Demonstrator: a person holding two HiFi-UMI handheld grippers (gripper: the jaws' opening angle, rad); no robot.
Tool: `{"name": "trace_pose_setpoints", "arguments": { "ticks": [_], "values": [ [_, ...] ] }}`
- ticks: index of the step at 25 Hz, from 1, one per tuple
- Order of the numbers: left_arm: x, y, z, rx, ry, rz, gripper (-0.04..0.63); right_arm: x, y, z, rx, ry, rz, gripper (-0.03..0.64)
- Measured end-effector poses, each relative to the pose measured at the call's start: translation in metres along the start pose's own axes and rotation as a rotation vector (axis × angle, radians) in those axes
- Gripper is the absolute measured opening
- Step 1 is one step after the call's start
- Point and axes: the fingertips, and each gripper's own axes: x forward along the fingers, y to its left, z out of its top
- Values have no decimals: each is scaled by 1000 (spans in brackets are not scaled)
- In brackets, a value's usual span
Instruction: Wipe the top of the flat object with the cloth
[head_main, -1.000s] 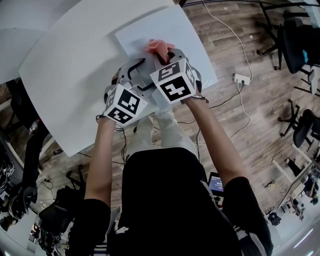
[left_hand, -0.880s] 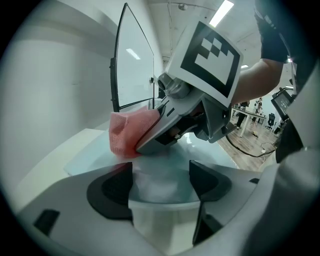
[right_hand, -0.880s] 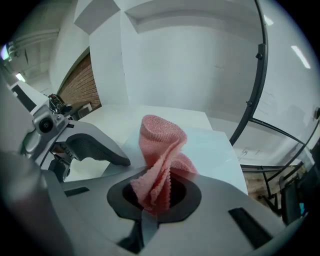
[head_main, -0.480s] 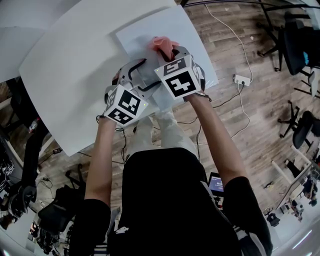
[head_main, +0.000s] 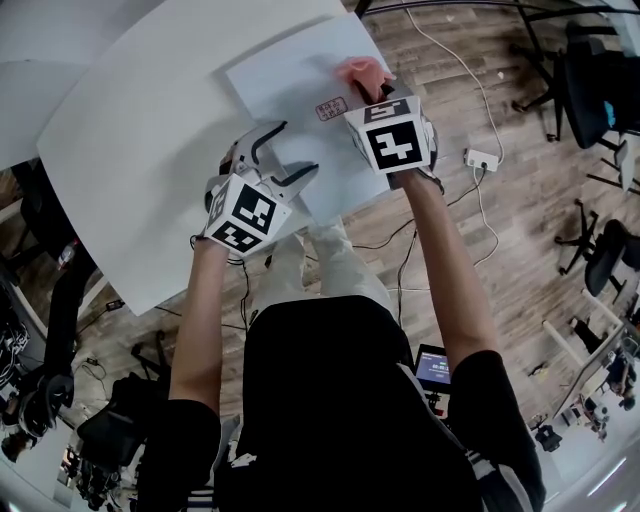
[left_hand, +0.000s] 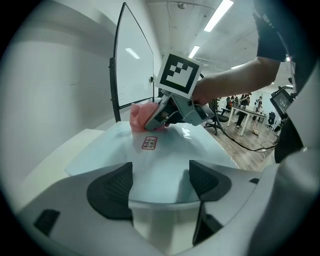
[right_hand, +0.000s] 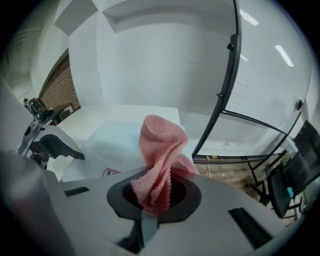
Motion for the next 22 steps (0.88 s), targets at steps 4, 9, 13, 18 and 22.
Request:
{"name": "trace_pose_setpoints", "arguments": {
  "ticks": [4, 9, 13, 18, 22],
  "values": [
    [0, 1, 0, 0, 2, 4, 348, 0, -15, -4, 10, 10, -24, 46],
    [1, 2, -1, -3, 12, 4, 347, 0, -13, -2, 30, -8, -22, 46],
    [1, 2, -1, -15, 18, 1, 347, -6, -14, -4, 93, -29, 0, 46],
    [0, 1, 4, -77, 31, -3, 345, -24, -11, -5, 117, -44, 18, 46],
    [-9, -3, 28, -105, -17, -9, 345, -45, -4, 2, 117, -71, 40, 46]
  ]
}}
